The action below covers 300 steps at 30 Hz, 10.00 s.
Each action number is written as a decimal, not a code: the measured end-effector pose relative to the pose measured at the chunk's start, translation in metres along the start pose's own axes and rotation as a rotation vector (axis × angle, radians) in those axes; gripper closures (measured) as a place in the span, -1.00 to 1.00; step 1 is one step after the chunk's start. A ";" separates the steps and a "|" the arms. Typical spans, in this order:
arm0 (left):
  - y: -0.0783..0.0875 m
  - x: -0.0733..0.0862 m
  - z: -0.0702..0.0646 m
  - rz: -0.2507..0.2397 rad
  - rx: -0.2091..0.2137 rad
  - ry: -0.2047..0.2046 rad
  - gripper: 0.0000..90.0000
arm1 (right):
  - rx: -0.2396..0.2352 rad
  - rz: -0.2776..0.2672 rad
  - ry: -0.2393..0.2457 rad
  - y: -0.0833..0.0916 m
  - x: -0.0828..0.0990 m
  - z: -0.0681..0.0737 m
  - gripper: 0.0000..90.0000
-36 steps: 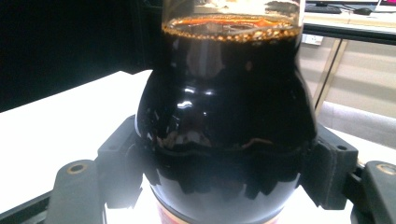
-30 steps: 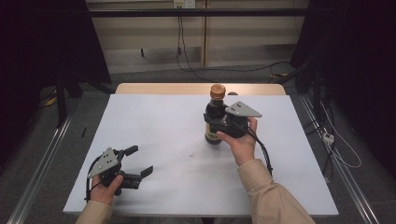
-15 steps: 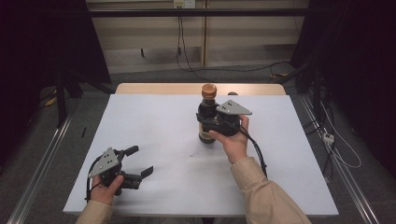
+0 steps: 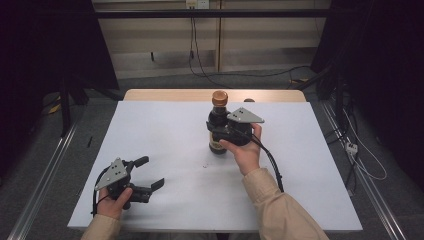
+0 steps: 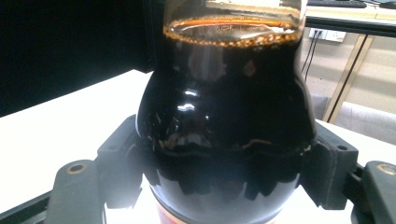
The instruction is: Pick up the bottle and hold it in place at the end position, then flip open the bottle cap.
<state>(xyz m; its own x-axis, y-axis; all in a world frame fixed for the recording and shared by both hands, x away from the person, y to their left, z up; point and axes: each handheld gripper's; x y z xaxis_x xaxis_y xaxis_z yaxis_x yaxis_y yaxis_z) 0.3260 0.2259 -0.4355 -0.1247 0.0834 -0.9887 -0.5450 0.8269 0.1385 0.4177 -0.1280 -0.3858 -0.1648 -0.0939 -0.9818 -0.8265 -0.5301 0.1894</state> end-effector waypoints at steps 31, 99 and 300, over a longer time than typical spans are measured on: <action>0.000 0.000 0.000 -0.007 0.001 0.008 -0.90 | 0.002 0.005 0.016 -0.012 0.002 -0.001 -0.43; -0.031 -0.042 0.006 0.041 -0.034 0.071 -0.80 | -0.035 -0.002 -0.073 -0.010 0.012 -0.005 -0.40; -0.160 -0.189 0.025 0.264 0.072 0.040 1.00 | -0.074 0.060 -0.054 -0.014 0.017 -0.006 -0.31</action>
<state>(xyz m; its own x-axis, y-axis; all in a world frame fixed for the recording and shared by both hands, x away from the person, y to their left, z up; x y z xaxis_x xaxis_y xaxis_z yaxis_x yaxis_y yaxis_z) 0.4572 0.0917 -0.2721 -0.2879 0.2811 -0.9155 -0.4286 0.8170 0.3856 0.4295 -0.1275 -0.4051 -0.2428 -0.0828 -0.9665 -0.7728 -0.5857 0.2444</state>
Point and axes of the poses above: each handheld gripper's, and its own axes: y roughly backward along the jaws, x roughly out of its underside, z roughly to its left, and after that the axes turned 5 degrees about -z, right-handed
